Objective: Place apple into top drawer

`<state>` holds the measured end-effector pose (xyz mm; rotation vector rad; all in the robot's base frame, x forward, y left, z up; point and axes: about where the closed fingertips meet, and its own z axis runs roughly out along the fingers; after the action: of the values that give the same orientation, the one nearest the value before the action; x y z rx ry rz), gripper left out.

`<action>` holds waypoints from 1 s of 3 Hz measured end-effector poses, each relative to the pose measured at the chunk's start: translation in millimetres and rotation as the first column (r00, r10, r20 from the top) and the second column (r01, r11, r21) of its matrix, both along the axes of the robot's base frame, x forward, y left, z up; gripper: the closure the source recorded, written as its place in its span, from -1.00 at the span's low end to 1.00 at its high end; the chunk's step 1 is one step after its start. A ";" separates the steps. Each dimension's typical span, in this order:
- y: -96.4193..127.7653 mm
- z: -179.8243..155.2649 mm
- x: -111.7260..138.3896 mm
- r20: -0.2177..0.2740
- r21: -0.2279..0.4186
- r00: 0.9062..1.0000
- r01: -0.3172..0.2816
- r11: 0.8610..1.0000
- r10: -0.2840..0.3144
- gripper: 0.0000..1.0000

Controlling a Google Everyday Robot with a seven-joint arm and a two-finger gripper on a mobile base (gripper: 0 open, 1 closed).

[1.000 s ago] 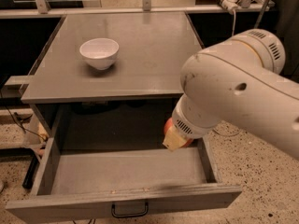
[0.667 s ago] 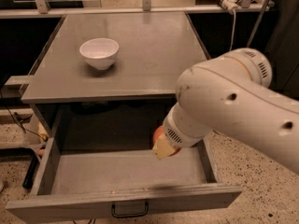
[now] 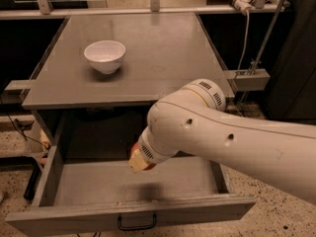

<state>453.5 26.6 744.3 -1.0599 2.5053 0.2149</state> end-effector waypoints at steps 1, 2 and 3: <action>0.0 0.0 0.0 0.000 0.000 1.000 0.000 1.000 0.000 1.00; 1.5 -23.0 8.7 0.010 0.031 0.998 0.054 0.998 -0.055 1.00; -5.3 -55.2 37.9 0.056 0.084 0.988 0.136 0.987 -0.141 1.00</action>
Offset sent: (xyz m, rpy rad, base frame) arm 0.0325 0.0033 -0.0840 0.1149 -0.0399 -0.2024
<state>491.5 21.3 689.2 -0.8438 2.4807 0.2357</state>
